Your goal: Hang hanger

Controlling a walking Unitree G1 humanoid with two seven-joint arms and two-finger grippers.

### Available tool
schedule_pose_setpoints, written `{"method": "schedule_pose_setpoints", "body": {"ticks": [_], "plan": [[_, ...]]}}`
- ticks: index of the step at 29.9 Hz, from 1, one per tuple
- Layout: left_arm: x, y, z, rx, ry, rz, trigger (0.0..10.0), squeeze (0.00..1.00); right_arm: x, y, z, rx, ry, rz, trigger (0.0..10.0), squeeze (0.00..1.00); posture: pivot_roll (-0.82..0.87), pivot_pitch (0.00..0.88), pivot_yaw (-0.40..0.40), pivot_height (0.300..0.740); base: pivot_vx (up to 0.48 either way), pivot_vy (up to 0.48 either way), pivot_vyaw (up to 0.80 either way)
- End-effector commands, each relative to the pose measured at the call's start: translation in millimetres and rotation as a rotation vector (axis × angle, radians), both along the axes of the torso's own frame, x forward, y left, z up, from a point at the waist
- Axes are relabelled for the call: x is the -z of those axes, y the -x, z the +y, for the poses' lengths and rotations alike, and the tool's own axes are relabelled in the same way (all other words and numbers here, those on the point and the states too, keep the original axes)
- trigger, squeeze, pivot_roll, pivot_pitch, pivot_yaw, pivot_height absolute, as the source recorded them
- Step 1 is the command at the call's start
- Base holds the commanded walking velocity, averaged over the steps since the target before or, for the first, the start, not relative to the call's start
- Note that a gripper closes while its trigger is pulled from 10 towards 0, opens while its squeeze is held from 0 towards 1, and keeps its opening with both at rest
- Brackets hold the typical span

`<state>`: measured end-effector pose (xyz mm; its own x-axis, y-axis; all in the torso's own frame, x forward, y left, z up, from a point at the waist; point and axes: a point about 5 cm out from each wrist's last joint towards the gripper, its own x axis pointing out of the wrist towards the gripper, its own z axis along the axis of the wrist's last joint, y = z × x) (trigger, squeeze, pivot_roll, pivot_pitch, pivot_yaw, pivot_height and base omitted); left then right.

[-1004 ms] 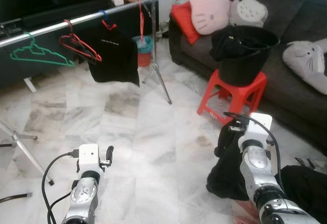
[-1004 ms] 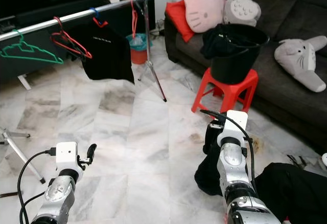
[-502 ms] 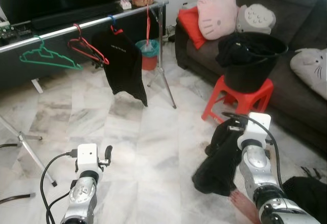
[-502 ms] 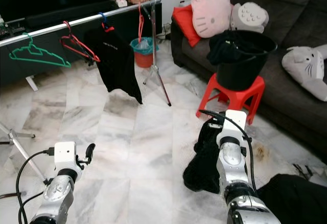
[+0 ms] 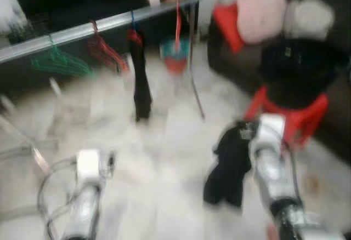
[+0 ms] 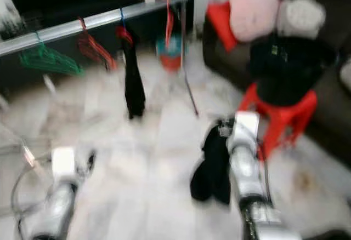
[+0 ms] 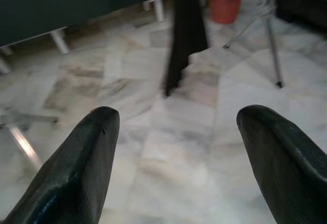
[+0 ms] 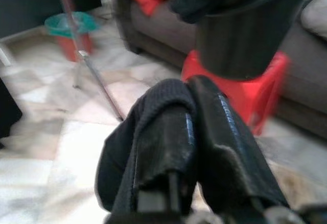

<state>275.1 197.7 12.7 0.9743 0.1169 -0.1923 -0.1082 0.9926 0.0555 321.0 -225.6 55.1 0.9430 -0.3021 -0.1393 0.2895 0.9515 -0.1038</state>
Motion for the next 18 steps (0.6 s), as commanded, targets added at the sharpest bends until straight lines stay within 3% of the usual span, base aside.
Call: {"method": "schedule_pose_setpoints", "body": {"ticks": [1,4,14,18], "plan": [[-2.1,1.0,13.2,-0.025,-0.029,0.0,10.0,0.0,-12.9,-10.6,11.3,-0.034,-0.008,-0.055,10.0,0.0,0.0,0.0,0.001,0.728,0.386,0.0,0.0],[-2.1,1.0,12.9,-0.024,-0.028,0.0,10.0,0.0,-13.6,-11.2,12.7,-0.048,0.003,-0.057,10.0,0.0,0.0,0.0,0.001,0.728,0.385,0.0,0.0],[-3.5,-0.6,11.9,-0.025,-0.028,-0.005,10.0,0.0,-12.4,-11.1,16.7,-0.074,0.005,-0.055,10.0,0.0,0.0,0.0,0.001,0.728,0.386,0.0,0.73],[-4.1,-1.4,12.7,-0.028,-0.029,-0.007,10.0,0.0,-11.9,-11.6,18.5,-0.084,-0.017,-0.052,10.0,0.0,0.0,0.0,0.001,0.728,0.386,0.0,0.0]]}}
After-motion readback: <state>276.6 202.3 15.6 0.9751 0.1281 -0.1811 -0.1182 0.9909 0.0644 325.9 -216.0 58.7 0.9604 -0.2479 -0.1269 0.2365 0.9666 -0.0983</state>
